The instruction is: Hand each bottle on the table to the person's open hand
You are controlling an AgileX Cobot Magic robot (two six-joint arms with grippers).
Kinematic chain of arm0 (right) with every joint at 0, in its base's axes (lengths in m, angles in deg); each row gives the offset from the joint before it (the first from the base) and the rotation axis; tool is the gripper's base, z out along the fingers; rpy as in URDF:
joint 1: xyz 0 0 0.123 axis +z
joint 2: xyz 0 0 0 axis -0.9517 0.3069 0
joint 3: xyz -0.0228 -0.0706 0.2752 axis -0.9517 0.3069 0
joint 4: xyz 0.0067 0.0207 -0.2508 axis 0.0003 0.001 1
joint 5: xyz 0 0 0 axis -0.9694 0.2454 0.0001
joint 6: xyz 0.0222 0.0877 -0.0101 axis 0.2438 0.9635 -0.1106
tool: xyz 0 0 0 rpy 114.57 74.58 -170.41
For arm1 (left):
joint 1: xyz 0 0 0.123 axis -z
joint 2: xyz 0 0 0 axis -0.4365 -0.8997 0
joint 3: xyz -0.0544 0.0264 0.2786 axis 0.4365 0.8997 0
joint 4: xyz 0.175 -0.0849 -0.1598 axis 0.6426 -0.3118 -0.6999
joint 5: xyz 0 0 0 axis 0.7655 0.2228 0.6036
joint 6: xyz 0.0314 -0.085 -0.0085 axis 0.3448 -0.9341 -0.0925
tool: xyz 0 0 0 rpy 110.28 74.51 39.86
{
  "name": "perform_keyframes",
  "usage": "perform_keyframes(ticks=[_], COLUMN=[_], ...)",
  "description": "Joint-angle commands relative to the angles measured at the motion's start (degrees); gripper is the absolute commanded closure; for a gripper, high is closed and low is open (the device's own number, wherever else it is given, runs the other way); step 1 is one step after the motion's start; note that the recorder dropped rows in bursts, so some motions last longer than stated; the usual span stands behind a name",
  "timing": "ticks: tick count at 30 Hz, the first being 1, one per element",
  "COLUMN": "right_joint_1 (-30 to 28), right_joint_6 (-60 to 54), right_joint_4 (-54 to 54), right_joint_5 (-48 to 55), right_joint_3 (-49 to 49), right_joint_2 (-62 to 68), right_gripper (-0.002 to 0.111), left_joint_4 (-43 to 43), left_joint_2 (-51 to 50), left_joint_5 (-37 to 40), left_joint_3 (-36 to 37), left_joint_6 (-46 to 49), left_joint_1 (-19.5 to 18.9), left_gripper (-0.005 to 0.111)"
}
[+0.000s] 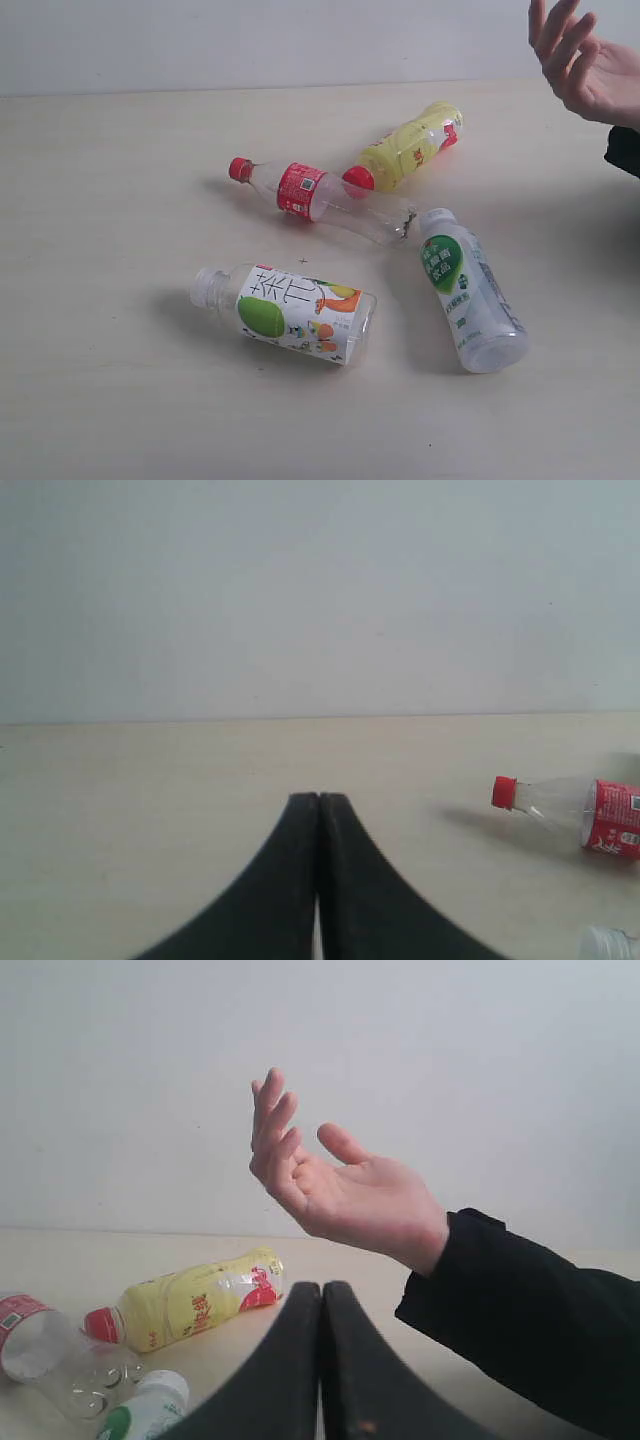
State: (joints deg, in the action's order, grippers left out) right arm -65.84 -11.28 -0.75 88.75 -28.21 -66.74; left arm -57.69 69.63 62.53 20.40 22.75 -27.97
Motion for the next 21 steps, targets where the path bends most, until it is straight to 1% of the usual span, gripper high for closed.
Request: perform_keyframes(ticks=[1, 6, 8, 15, 21], right_joint_1=[-0.3, -0.3, -0.3, -0.3, -0.3], right_joint_6=[0.2, 0.2, -1.4, -2.8, -2.8], right_joint_4=[0.2, 0.2, 1.5, 1.7, 1.7], right_joint_5=[-0.5, -0.5, -1.1, -9.0, -9.0], right_joint_3=[0.3, 0.3, 0.3, 0.3, 0.3], right_joint_2=[-0.4, -0.4, -0.4, -0.4, -0.4], right_gripper=[0.108, 0.108, 0.108, 0.108, 0.108], left_joint_4=[0.0, 0.0, 0.0, 0.0, 0.0], left_joint_2=[0.3, 0.3, 0.3, 0.3, 0.3], left_joint_5=[-0.2, -0.2, -0.2, -0.2, -0.2], left_joint_3=[0.2, 0.2, 0.2, 0.2, 0.2], left_joint_6=[0.0, 0.0, 0.0, 0.0, 0.0], left_joint_1=[-0.1, -0.1, -0.1, -0.1, -0.1], left_gripper=[0.107, 0.107, 0.107, 0.107, 0.107])
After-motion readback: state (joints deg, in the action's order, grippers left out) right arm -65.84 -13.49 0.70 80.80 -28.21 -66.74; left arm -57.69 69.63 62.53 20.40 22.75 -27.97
